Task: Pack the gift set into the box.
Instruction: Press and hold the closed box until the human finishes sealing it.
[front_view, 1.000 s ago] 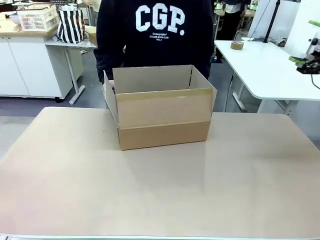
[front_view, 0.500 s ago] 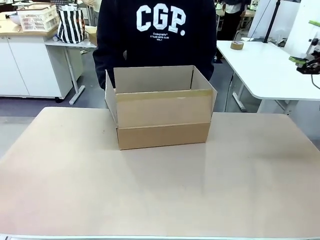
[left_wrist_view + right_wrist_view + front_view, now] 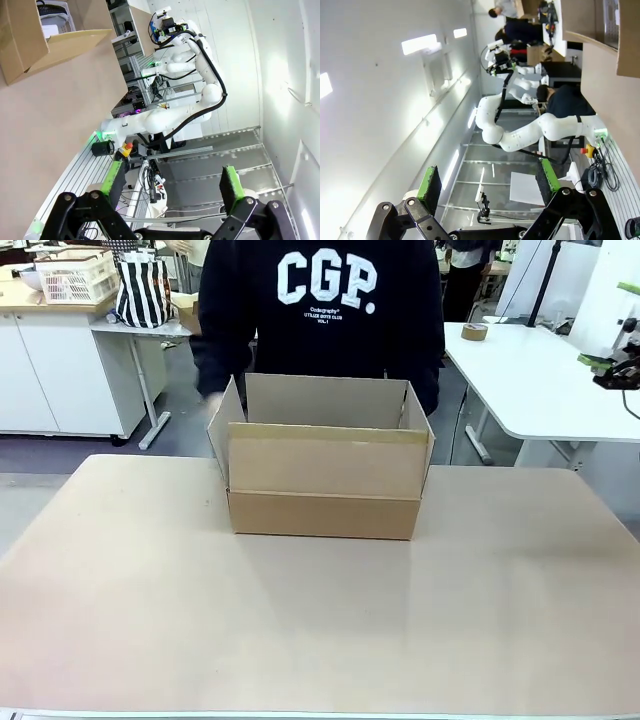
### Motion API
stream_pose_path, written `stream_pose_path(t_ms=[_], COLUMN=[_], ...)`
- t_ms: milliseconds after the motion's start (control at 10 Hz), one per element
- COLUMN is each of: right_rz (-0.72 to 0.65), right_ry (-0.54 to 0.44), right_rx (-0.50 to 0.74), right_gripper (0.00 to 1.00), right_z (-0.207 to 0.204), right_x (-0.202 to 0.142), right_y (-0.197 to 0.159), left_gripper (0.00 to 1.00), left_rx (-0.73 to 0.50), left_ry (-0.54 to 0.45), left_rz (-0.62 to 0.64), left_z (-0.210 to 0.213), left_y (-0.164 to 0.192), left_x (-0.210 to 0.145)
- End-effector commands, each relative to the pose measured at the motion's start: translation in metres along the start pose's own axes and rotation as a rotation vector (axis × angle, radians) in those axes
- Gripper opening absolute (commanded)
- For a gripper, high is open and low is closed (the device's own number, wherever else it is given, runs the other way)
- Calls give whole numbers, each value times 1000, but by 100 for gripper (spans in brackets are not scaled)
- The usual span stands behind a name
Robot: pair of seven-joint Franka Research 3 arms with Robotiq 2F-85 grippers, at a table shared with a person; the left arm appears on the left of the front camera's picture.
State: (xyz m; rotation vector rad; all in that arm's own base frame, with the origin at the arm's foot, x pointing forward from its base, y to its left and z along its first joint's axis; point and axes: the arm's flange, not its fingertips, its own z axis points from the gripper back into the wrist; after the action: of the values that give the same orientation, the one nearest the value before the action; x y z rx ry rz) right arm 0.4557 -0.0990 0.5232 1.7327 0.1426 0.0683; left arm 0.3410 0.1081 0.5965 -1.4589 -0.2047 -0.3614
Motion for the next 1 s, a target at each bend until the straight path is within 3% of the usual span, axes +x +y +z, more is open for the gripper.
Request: stream_pose_path(t_ms=[0, 900], right_rz=[13, 13], right_ry=[2, 2], right_rx=[20, 20], right_gripper=[100, 100], right_z=[6, 6], right_x=[-3, -3], right_y=[5, 5], left_gripper=[100, 100], left_rx=[-23, -23], left_ry=[-1, -1], left_rz=[-26, -26], left_z=[1, 1], left_y=[-3, -3], left_x=[0, 0])
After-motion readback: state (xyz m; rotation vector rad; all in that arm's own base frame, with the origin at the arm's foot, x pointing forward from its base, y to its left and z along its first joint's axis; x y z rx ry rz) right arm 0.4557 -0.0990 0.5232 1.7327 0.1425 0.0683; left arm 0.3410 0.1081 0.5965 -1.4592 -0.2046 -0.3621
